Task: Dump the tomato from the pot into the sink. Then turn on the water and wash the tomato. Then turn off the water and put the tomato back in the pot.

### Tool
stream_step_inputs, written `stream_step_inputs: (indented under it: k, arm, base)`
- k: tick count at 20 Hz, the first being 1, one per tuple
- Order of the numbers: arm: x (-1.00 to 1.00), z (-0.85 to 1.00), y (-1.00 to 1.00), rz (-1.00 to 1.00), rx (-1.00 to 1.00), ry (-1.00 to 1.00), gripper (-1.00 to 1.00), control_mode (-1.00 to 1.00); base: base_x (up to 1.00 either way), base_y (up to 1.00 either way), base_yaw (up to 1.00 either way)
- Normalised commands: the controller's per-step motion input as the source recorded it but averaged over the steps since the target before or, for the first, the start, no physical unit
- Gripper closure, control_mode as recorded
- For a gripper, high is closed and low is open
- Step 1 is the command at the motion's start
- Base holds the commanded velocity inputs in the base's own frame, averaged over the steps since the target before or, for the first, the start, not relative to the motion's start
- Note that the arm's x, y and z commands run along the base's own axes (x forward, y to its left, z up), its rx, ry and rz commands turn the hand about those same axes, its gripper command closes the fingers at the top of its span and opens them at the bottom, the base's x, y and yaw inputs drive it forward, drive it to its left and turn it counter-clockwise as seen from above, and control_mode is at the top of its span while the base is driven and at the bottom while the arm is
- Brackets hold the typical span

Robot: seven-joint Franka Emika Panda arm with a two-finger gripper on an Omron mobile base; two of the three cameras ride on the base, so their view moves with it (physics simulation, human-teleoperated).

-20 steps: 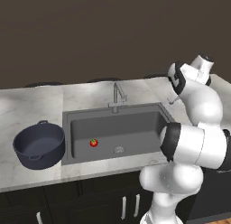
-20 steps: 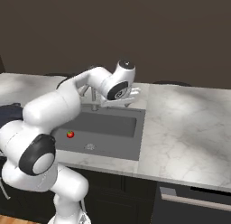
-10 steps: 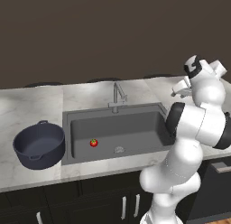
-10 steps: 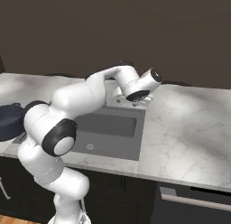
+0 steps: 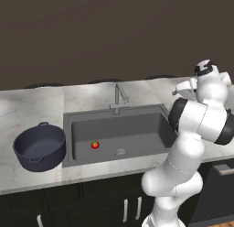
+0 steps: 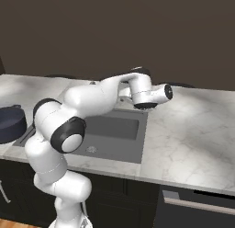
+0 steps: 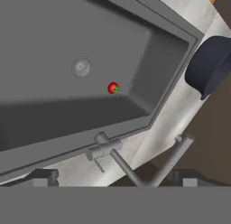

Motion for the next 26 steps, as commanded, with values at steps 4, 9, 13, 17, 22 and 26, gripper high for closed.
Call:
stream_step_inputs:
  k: [4, 9, 13, 17, 22, 26]
  arm:
    - [0.22, -0.02, 0.29, -0.10, 0.13, 0.00, -1.00, -1.00]
    - [0.25, 0.00, 0.34, -0.03, 0.04, 0.00, -1.00, -1.00]
    - [0.21, 0.00, 0.34, 0.00, 0.00, 0.00, -1.00, -1.00]
    - [0.27, -0.01, 0.26, 0.00, 0.00, 0.00, -1.00, -1.00]
    - [0.25, -0.08, 0.20, 0.00, -0.03, 0.00, -1.00, -1.00]
    - [0.03, -0.15, 0.23, 0.00, -0.03, 0.00, -1.00, -1.00]
  base:
    - [0.00, 0.00, 0.00]
    - [0.00, 0.00, 0.00]
    - [0.00, 0.00, 0.00]
    - [0.00, 0.00, 0.00]
    - [0.00, 0.00, 0.00]
    - [0.00, 0.00, 0.00]
